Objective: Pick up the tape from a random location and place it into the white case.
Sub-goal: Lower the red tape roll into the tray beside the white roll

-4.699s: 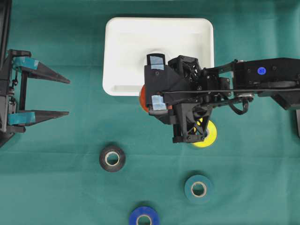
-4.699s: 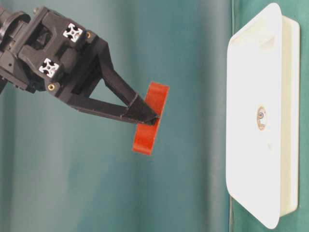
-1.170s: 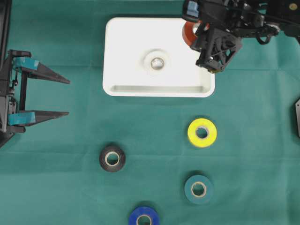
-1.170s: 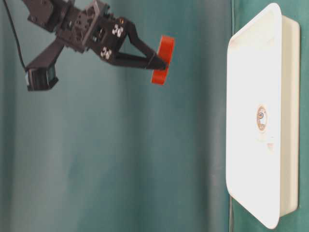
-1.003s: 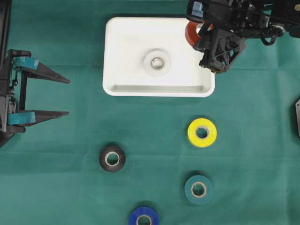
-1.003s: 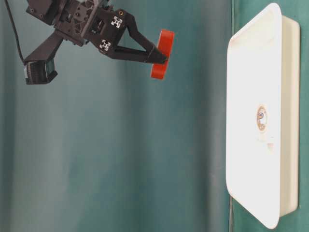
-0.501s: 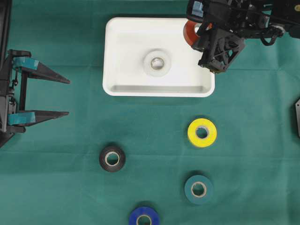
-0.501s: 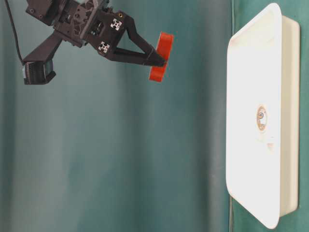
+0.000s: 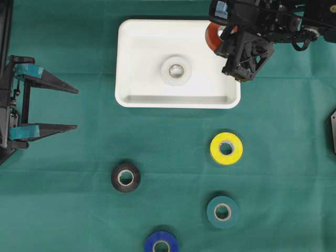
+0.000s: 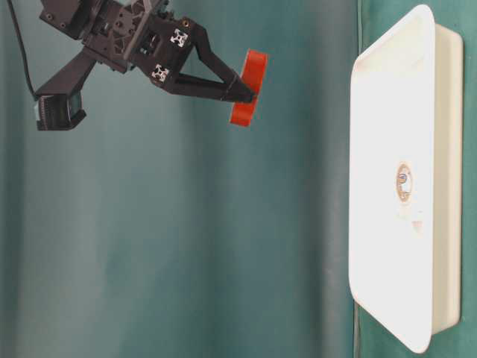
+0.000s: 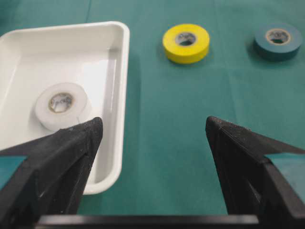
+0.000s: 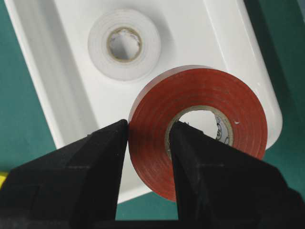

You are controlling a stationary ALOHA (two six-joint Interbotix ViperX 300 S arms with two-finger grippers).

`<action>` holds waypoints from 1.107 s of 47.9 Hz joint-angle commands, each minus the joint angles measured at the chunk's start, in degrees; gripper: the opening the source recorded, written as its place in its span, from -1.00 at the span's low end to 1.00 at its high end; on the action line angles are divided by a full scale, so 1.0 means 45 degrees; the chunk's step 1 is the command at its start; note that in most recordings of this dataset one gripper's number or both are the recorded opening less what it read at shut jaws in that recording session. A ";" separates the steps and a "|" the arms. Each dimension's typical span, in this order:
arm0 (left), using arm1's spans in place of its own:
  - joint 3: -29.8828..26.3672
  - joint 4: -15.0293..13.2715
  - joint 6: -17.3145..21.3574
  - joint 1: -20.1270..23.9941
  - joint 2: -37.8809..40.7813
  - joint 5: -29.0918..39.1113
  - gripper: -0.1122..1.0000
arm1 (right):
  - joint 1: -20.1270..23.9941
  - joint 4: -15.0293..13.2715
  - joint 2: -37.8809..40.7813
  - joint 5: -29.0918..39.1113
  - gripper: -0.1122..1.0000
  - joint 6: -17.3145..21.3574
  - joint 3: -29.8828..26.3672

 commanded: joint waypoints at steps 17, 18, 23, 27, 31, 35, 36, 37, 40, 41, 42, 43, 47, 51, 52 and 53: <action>-0.0195 -0.0039 -0.0020 0.0000 0.0059 -0.0117 0.74 | -0.0020 0.0000 -0.0254 -0.0078 -0.24 0.0000 -0.0156; -0.0195 -0.0039 -0.0020 0.0000 0.0059 -0.0117 0.74 | -0.0020 0.0000 -0.0254 -0.0078 -0.24 0.0020 -0.0156; -0.0176 -0.0039 -0.0020 0.0000 0.0059 -0.0117 0.74 | -0.0020 0.0000 -0.0254 -0.0078 -0.24 0.0020 -0.0156; -0.0176 -0.0039 -0.0020 0.0000 0.0059 -0.0117 0.74 | -0.0020 0.0000 -0.0215 -0.0098 -0.24 0.0020 -0.0156; -0.0176 -0.0039 -0.0020 0.0000 0.0059 -0.0117 0.74 | -0.0020 0.0000 -0.0156 -0.0117 -0.24 0.0020 -0.0137; -0.0176 -0.0039 -0.0020 0.0000 0.0059 -0.0117 0.74 | -0.0020 0.0000 -0.0020 -0.0117 -0.24 0.0020 -0.0117; -0.0176 -0.0039 -0.0020 0.0000 0.0059 -0.0117 0.74 | -0.0020 0.0000 0.0020 -0.0137 -0.24 0.0020 -0.0117; -0.0176 -0.0039 -0.0020 0.0000 0.0059 -0.0117 0.74 | -0.0020 0.0000 0.0059 -0.0156 -0.24 0.0020 -0.0098; -0.0176 -0.0039 -0.0020 0.0000 0.0059 -0.0117 0.74 | -0.0020 0.0000 0.0215 -0.0273 -0.24 0.0020 -0.0078; -0.0176 -0.0039 -0.0020 0.0000 0.0059 -0.0117 0.74 | -0.0020 0.0000 0.0293 -0.0352 -0.24 0.0020 -0.0059; -0.0176 -0.0039 -0.0020 0.0000 0.0059 -0.0098 0.74 | -0.0020 0.0000 0.0352 -0.0430 -0.24 0.0020 -0.0039; -0.0176 -0.0039 -0.0020 0.0000 0.0059 -0.0117 0.74 | -0.0020 0.0020 0.0430 -0.0488 -0.24 0.0020 0.0000; -0.0176 -0.0039 -0.0020 0.0000 0.0059 -0.0117 0.74 | -0.0020 0.0020 0.0703 -0.0762 -0.24 0.0039 0.0098; -0.0176 -0.0020 -0.0020 0.0000 0.0059 -0.0098 0.74 | -0.0020 0.0020 0.1035 -0.1074 -0.24 0.0039 0.0254; -0.0176 -0.0039 -0.0020 0.0000 0.0059 -0.0117 0.74 | -0.0020 0.0039 0.1113 -0.1152 -0.24 0.0039 0.0293; -0.0176 -0.0039 -0.0020 0.0000 0.0059 -0.0098 0.74 | -0.0020 0.0039 0.1191 -0.1230 -0.24 0.0039 0.0332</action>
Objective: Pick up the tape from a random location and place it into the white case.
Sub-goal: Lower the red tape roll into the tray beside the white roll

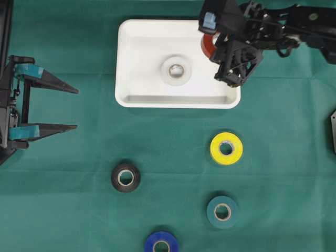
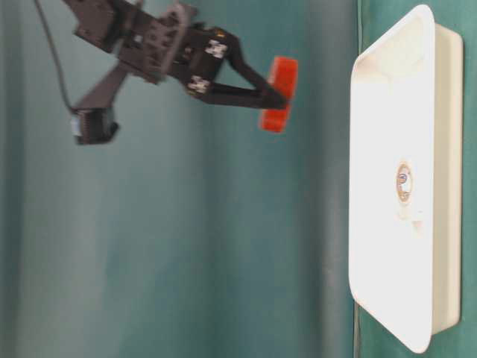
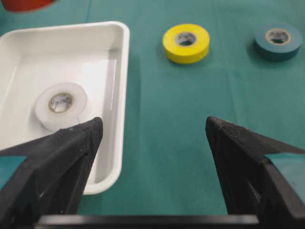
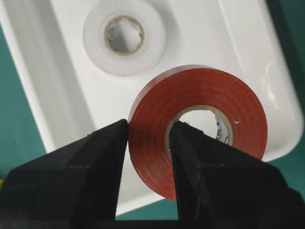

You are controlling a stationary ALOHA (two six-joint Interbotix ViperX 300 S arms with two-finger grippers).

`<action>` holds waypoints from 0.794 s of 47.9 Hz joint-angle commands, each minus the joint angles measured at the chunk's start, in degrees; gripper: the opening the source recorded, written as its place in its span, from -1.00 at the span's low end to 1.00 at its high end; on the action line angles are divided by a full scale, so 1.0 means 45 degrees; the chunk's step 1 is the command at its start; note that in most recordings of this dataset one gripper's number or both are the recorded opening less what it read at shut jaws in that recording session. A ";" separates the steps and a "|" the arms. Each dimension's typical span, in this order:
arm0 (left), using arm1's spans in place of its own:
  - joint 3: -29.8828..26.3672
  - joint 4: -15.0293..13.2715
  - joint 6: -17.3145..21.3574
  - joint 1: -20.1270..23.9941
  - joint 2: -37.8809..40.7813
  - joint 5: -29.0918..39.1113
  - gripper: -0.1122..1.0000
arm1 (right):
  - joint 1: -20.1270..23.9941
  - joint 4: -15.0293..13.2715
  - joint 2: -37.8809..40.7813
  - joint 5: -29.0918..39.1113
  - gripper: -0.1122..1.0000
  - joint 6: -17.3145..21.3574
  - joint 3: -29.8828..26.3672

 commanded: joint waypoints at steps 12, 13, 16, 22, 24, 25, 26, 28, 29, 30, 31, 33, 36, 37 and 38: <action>-0.0176 -0.0020 -0.0020 0.0000 0.0059 -0.0078 0.74 | -0.0020 0.0020 0.1191 -0.1719 -0.24 0.0586 0.0547; -0.0176 -0.0020 -0.0020 0.0000 0.0059 -0.0078 0.74 | -0.0020 0.0020 0.1270 -0.1836 -0.24 0.0625 0.0586; -0.0176 -0.0020 0.0000 0.0000 0.0059 -0.0078 0.74 | -0.0020 0.0020 0.1504 -0.2148 -0.24 0.0703 0.0742; -0.0176 -0.0020 -0.0020 0.0000 0.0059 -0.0078 0.74 | -0.0020 0.0020 0.1953 -0.2715 -0.24 0.0859 0.1016; -0.0176 -0.0020 -0.0020 0.0000 0.0059 -0.0078 0.74 | -0.0020 0.0020 0.2070 -0.2891 -0.24 0.0918 0.1094; -0.0176 -0.0020 -0.0020 0.0000 0.0059 -0.0078 0.74 | -0.0020 0.0020 0.2129 -0.2969 -0.24 0.0938 0.1113; -0.0176 -0.0020 -0.0020 0.0000 0.0059 -0.0078 0.74 | -0.0020 0.0020 0.2168 -0.3027 -0.24 0.0957 0.1172; -0.0176 -0.0020 -0.0020 0.0000 0.0059 -0.0078 0.74 | -0.0020 0.0020 0.2266 -0.3164 -0.24 0.0977 0.1211; -0.0176 -0.0020 -0.0020 0.0000 0.0059 -0.0078 0.74 | -0.0020 0.0020 0.2305 -0.3203 -0.24 0.0977 0.1211; -0.0176 -0.0020 0.0000 0.0000 0.0059 -0.0078 0.74 | -0.0020 0.0020 0.2363 -0.3242 -0.24 0.0977 0.1230; -0.0176 -0.0020 -0.0020 0.0000 0.0059 -0.0078 0.74 | -0.0020 0.0020 0.2383 -0.3262 -0.24 0.0977 0.1250; -0.0176 -0.0020 -0.0020 0.0000 0.0059 -0.0078 0.74 | -0.0020 0.0020 0.2461 -0.3301 -0.24 0.0977 0.1270; -0.0176 -0.0020 -0.0020 0.0000 0.0059 -0.0078 0.74 | -0.0020 0.0020 0.2520 -0.3301 -0.24 0.0977 0.1270; -0.0176 -0.0039 -0.0020 0.0000 0.0059 -0.0078 0.74 | -0.0020 0.0020 0.2539 -0.3301 -0.24 0.0977 0.1270; -0.0176 -0.0020 -0.0020 0.0000 0.0059 -0.0078 0.74 | -0.0020 0.0020 0.2559 -0.3301 -0.24 0.0977 0.1270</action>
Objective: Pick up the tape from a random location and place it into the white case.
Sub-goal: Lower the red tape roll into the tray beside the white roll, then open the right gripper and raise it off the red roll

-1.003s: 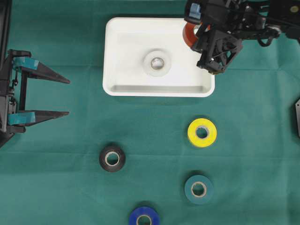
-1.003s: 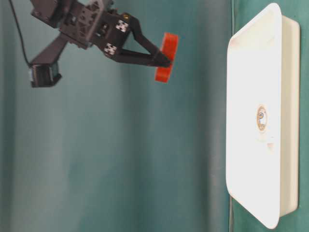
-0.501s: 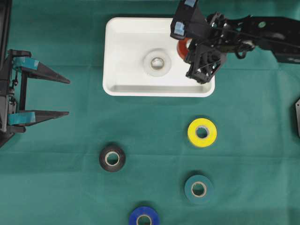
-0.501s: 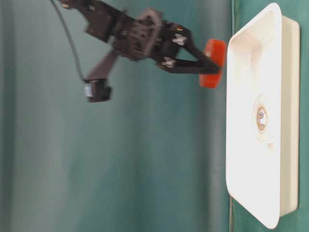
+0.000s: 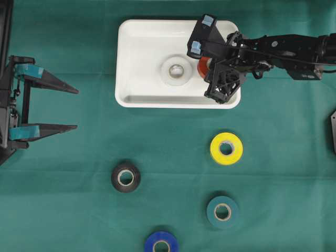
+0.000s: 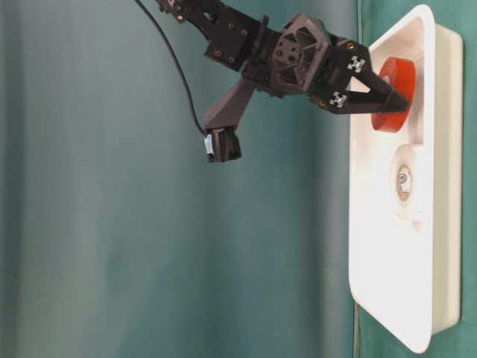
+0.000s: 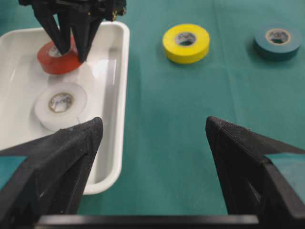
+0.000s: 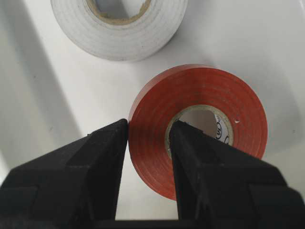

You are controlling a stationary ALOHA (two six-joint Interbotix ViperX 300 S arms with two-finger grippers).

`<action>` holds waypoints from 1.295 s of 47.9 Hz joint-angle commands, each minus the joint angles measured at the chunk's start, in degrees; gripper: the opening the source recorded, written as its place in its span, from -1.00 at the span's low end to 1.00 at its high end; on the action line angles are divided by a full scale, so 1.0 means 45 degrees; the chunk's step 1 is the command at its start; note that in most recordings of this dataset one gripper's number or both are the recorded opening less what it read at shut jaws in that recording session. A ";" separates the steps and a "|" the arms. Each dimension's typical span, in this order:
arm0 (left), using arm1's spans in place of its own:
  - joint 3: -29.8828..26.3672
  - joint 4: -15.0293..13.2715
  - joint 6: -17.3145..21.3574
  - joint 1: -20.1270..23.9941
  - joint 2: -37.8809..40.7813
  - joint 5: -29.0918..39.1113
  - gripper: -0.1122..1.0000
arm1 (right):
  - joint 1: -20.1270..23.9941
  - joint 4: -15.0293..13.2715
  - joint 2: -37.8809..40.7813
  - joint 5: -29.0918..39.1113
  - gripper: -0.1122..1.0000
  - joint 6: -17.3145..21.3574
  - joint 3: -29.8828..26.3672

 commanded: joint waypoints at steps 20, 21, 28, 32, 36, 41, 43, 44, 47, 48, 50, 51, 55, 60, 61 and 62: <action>-0.0176 -0.0020 -0.0020 -0.0020 0.0059 -0.0078 0.74 | -0.0020 0.0020 -0.0020 -0.0117 -0.24 0.0020 -0.0156; -0.0176 -0.0020 -0.0020 -0.0020 0.0059 -0.0078 0.74 | -0.0020 0.0020 -0.0039 -0.0117 -0.24 0.0020 -0.0156; -0.0176 -0.0020 -0.0020 -0.0020 0.0059 -0.0078 0.74 | -0.0020 0.0039 -0.0039 -0.0117 -0.24 0.0059 -0.0176; -0.0176 -0.0020 -0.0020 -0.0020 0.0059 -0.0078 0.74 | -0.0020 0.0059 -0.0039 -0.0098 -0.24 0.0059 -0.0176; -0.0176 -0.0020 -0.0020 -0.0020 0.0059 -0.0059 0.74 | -0.0020 0.0059 -0.0039 -0.0078 -0.24 0.0059 -0.0156; -0.0176 -0.0020 -0.0020 -0.0020 0.0059 -0.0059 0.74 | -0.0020 0.0059 -0.0039 -0.0098 -0.03 0.0039 -0.0156; -0.0176 -0.0020 -0.0020 -0.0020 0.0059 -0.0059 0.74 | -0.0020 0.0020 -0.0039 -0.0098 0.20 0.0039 -0.0156; -0.0176 -0.0020 -0.0020 -0.0020 0.0059 -0.0059 0.74 | -0.0020 0.0000 -0.0039 -0.0098 0.34 0.0039 -0.0156; -0.0176 -0.0020 -0.0020 -0.0020 0.0059 -0.0059 0.74 | -0.0020 0.0000 -0.0039 -0.0098 0.63 0.0020 -0.0195; -0.0176 -0.0020 -0.0020 -0.0020 0.0059 -0.0059 0.74 | -0.0020 0.0000 -0.0039 -0.0078 0.71 0.0020 -0.0195; -0.0176 -0.0020 -0.0020 -0.0020 0.0059 -0.0059 0.74 | -0.0020 -0.0020 -0.0039 -0.0078 0.80 0.0020 -0.0215; -0.0176 -0.0020 -0.0020 -0.0020 0.0059 -0.0078 0.74 | -0.0020 -0.0020 -0.0039 -0.0059 0.80 0.0020 -0.0215; -0.0176 -0.0020 -0.0020 -0.0020 0.0059 -0.0078 0.74 | -0.0020 -0.0020 -0.0078 0.0039 0.73 0.0000 -0.0234; -0.0176 -0.0020 -0.0020 -0.0020 0.0059 -0.0059 0.74 | -0.0020 -0.0020 -0.0352 0.0410 0.70 -0.0039 -0.0332; -0.0176 -0.0020 -0.0020 -0.0039 0.0059 -0.0059 0.74 | -0.0020 -0.0020 -0.0430 0.0508 0.70 -0.0059 -0.0352; -0.0176 -0.0020 -0.0020 -0.0020 0.0059 -0.0059 0.74 | -0.0020 -0.0039 -0.0527 0.0605 0.70 -0.0059 -0.0391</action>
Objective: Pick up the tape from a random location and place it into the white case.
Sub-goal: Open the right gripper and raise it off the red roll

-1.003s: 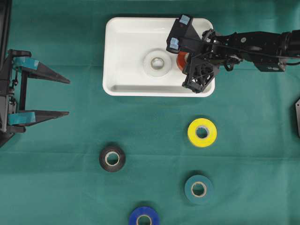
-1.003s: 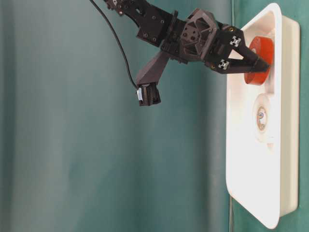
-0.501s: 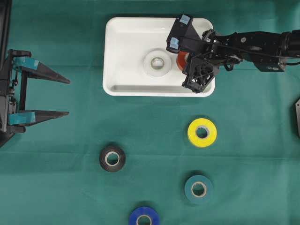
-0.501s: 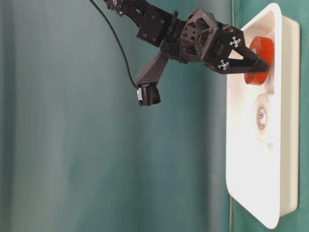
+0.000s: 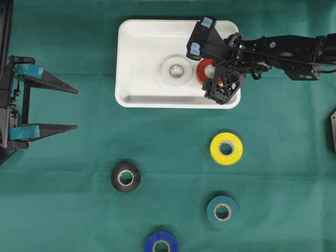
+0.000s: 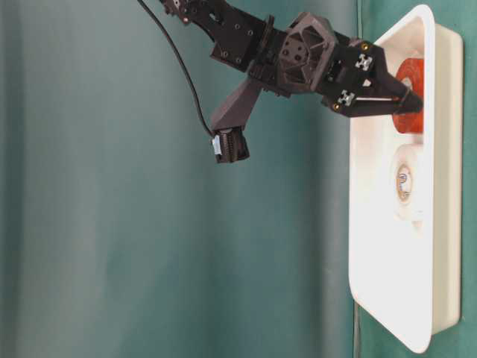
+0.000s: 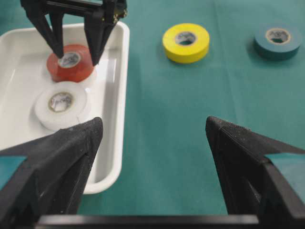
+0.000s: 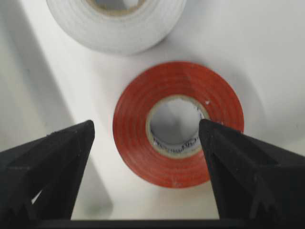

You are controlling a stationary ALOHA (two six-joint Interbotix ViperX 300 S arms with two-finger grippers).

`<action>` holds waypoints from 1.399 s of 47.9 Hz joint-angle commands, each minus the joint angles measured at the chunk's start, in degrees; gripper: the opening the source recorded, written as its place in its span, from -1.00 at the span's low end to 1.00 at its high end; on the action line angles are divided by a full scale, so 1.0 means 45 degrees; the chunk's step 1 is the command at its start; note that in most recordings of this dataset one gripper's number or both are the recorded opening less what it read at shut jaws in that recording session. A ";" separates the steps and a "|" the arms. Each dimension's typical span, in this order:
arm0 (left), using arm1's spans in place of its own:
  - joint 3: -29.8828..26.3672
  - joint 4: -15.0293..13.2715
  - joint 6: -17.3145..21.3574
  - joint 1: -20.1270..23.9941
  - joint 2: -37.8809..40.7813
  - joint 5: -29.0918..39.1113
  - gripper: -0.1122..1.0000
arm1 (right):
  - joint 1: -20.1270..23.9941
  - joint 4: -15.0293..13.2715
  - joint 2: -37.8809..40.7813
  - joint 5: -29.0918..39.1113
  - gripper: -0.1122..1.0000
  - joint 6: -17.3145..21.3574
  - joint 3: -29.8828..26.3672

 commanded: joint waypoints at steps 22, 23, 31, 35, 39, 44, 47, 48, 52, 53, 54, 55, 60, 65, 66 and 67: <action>-0.0176 -0.0020 -0.0020 -0.0020 0.0059 -0.0078 0.74 | -0.0020 -0.0781 -0.2949 0.2578 0.70 0.0059 -0.1270; -0.0176 -0.0020 -0.0020 -0.0020 0.0059 -0.0098 0.74 | -0.0020 -0.0801 -0.3008 0.2598 0.70 0.0059 -0.1270; -0.0176 -0.0020 -0.0020 -0.0020 0.0059 -0.0078 0.74 | -0.0020 -0.0820 -0.3047 0.2617 0.70 0.0059 -0.1270; -0.0176 -0.0020 -0.0020 -0.0020 0.0059 -0.0078 0.74 | 0.0059 -0.0820 -0.3066 0.2637 0.69 0.0078 -0.1250; -0.0176 -0.0020 -0.0020 -0.0020 0.0059 -0.0078 0.74 | 0.0254 -0.0762 -0.3066 0.2598 0.69 0.0078 -0.1270; -0.0176 -0.0020 -0.0020 -0.0020 0.0059 -0.0078 0.74 | 0.0742 -0.0762 -0.3066 0.2578 0.69 0.0098 -0.1289; -0.0195 -0.0020 -0.0020 -0.0020 0.0059 -0.0078 0.74 | 0.1074 -0.0762 -0.3066 0.2578 0.69 0.0098 -0.1328; -0.0176 -0.0020 -0.0020 -0.0020 0.0059 -0.0078 0.74 | 0.1289 -0.0762 -0.3066 0.2578 0.69 0.0098 -0.1348; -0.0176 -0.0020 -0.0020 -0.0020 0.0059 -0.0078 0.74 | 0.1797 -0.0762 -0.3066 0.2578 0.69 0.0137 -0.1445; -0.0176 -0.0020 -0.0020 -0.0020 0.0059 -0.0078 0.74 | 0.1914 -0.0762 -0.3047 0.2578 0.69 0.0156 -0.1484; -0.0176 -0.0020 -0.0020 -0.0020 0.0059 -0.0078 0.74 | 0.2070 -0.0762 -0.3066 0.2578 0.69 0.0176 -0.1504; -0.0176 -0.0020 -0.0020 -0.0020 0.0059 -0.0078 0.74 | 0.2188 -0.0762 -0.3066 0.2578 0.69 0.0215 -0.1523; -0.0176 -0.0020 -0.0020 -0.0020 0.0059 -0.0078 0.74 | 0.2852 -0.0762 -0.3066 0.2539 0.69 0.0273 -0.1621; -0.0176 -0.0020 -0.0020 -0.0020 0.0059 -0.0078 0.74 | 0.3438 -0.0762 -0.3047 0.2363 0.69 0.0273 -0.1641; -0.0176 -0.0020 -0.0020 -0.0039 0.0059 -0.0078 0.74 | 0.3496 -0.0762 -0.3066 0.2324 0.69 0.0273 -0.1641; -0.0176 -0.0020 -0.0020 -0.0020 0.0059 -0.0078 0.74 | 0.3555 -0.0762 -0.3047 0.2305 0.69 0.0273 -0.1641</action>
